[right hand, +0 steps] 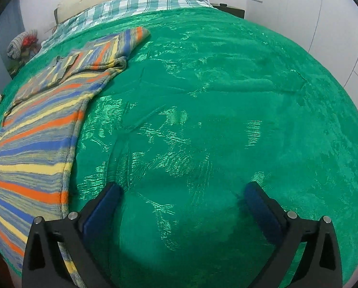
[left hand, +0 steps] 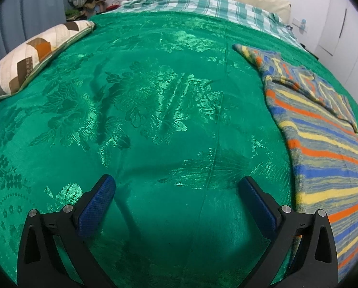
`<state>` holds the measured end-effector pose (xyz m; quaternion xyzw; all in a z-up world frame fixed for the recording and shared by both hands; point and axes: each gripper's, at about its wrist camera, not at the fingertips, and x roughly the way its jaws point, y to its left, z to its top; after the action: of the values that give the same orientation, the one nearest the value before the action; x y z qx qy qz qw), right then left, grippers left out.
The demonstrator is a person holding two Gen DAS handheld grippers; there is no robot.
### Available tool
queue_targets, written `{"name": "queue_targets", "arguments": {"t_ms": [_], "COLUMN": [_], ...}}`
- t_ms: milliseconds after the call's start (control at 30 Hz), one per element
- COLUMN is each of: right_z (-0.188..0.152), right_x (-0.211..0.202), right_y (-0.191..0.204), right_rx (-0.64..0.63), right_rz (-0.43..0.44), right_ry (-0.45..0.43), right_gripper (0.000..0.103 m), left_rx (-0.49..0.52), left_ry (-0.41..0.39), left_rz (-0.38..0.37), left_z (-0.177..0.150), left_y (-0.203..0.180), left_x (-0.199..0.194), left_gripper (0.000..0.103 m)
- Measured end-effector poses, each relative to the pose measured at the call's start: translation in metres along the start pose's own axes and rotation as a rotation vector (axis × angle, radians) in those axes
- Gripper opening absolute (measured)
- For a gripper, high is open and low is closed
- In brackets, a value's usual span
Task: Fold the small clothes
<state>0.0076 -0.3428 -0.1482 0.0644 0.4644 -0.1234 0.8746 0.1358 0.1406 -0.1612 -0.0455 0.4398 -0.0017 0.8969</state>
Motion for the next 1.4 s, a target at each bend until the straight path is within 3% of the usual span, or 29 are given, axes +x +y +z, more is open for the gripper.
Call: {"name": "queue_targets", "arguments": {"t_ms": [1400], "right_z": [0.0018], "right_x": [0.0043], "right_y": [0.0079], "right_rx": [-0.042], "right_rz": [-0.05], "right_ry": [0.009], "right_gripper": [0.103], "left_rx": [0.044], "left_ry": [-0.012], "left_rz": [0.024], "left_z": [-0.0045], "left_y": [-0.0052], "left_x": [0.0016], "left_gripper": [0.103]}}
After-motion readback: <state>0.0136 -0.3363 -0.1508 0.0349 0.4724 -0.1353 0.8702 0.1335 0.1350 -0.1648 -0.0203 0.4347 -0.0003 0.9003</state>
